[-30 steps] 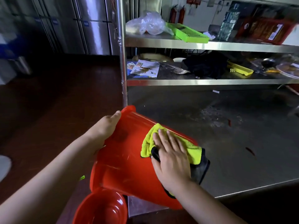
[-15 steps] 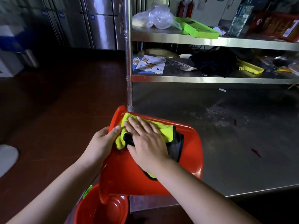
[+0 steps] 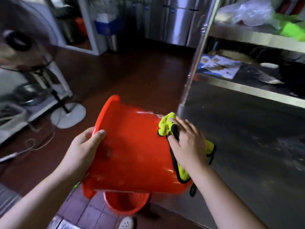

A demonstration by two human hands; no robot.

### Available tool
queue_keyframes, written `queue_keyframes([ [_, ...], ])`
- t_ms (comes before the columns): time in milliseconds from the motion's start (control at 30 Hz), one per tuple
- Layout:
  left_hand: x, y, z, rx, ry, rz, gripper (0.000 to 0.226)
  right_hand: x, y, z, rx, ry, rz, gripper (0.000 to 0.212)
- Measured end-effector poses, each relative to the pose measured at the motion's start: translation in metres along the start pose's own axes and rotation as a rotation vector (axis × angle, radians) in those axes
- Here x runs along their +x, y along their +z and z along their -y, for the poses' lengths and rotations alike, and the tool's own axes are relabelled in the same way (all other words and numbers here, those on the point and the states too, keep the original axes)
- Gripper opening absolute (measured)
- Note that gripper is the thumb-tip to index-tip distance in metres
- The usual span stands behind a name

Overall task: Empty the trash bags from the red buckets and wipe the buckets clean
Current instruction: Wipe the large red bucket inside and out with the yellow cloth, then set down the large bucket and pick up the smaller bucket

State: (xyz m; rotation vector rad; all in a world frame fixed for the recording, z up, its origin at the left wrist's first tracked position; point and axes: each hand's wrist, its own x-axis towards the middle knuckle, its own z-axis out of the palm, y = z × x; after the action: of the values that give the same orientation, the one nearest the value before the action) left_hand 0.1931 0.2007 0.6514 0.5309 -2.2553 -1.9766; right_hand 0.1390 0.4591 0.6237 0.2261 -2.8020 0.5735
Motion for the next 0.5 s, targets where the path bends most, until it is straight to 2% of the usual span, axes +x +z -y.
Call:
queue_keyframes([
  [100, -0.006, -0.046, 0.004, -0.013, -0.019, -0.153, 0.023, 0.019, 0.031, 0.027, 0.221, -0.046, 0.001, 0.046],
  [233, 0.004, -0.113, 0.014, 0.026, -0.077, -0.265, 0.018, 0.019, 0.077, 0.056, 0.416, 0.045, 0.170, 0.050],
  [400, 0.081, -0.173, 0.048, 0.123, -0.147, -0.307, 0.023, 0.027, 0.141, 0.073, 0.326, 0.147, 0.285, 0.048],
  [500, 0.162, -0.193, 0.082, 0.312, -0.184, -0.212, 0.024, 0.045, 0.184, 0.086, 0.243, 0.251, 0.320, 0.046],
])
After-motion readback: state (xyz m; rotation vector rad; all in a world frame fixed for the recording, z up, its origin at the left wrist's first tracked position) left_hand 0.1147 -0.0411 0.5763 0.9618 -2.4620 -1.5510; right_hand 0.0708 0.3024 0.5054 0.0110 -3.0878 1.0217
